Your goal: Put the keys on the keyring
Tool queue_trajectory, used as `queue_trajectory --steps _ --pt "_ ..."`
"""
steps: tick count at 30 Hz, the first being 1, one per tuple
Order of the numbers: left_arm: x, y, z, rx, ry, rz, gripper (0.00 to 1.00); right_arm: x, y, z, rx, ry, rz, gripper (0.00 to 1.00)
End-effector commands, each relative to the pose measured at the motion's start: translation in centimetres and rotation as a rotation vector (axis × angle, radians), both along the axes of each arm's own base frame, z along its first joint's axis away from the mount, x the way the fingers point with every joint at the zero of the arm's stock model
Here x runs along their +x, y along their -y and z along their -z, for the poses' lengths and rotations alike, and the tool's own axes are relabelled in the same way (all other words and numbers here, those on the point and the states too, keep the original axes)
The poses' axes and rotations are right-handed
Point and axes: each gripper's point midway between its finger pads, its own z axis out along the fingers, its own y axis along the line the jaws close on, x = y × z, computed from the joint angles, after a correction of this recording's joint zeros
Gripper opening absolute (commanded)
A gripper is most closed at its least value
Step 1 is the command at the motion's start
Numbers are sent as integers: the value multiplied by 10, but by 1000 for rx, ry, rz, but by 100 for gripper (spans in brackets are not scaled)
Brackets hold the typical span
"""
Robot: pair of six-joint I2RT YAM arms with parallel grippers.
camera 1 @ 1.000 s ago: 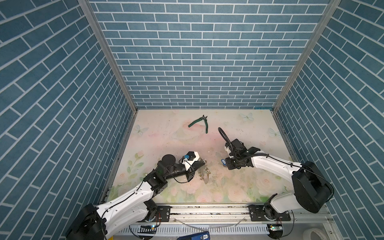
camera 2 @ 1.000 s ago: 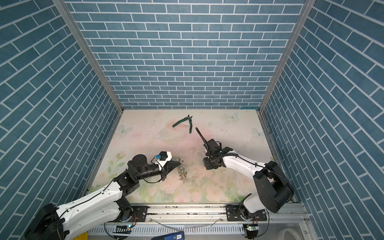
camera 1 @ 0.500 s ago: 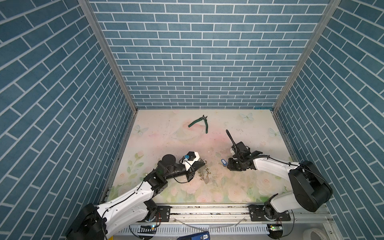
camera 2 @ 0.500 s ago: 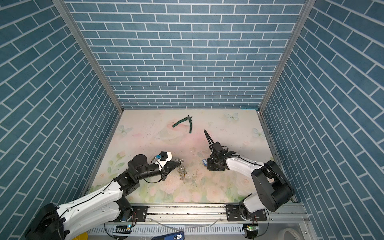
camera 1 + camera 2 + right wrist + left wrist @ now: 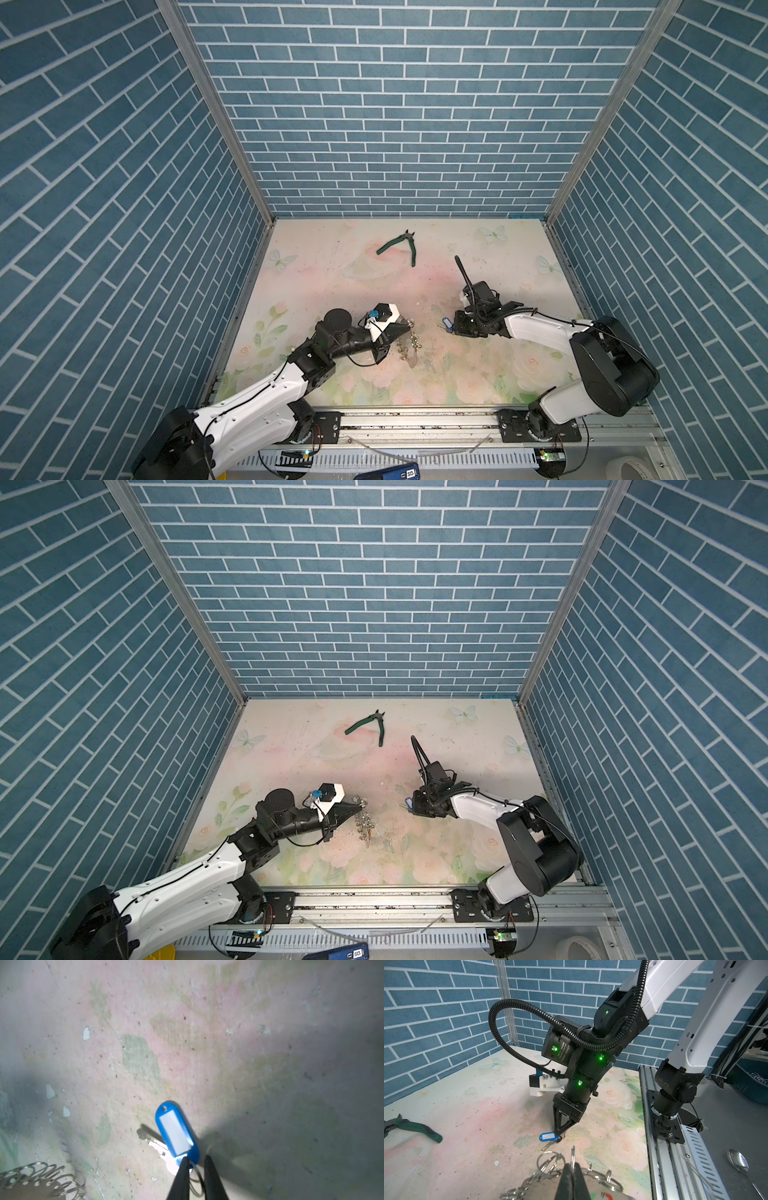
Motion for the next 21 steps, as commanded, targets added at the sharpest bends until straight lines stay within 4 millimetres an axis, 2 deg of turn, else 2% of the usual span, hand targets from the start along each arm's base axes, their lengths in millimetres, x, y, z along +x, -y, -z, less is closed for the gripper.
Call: queue_trajectory --steps 1,5,13,17,21 --pt "-3 2 -5 -18 31 22 0 -6 9 12 -43 -37 16 9" --pt "-2 2 -4 -17 28 20 0 -5 11 6 -53 -7 -2 0" --pt "-1 0 -1 -14 25 6 0 -6 14 -2 -78 22 -56 0" --pt "-1 0 0 -13 23 3 0 -5 15 -18 -121 84 -122 0" --pt "-1 1 0 -12 23 3 0 -5 14 -45 -220 196 -239 0"
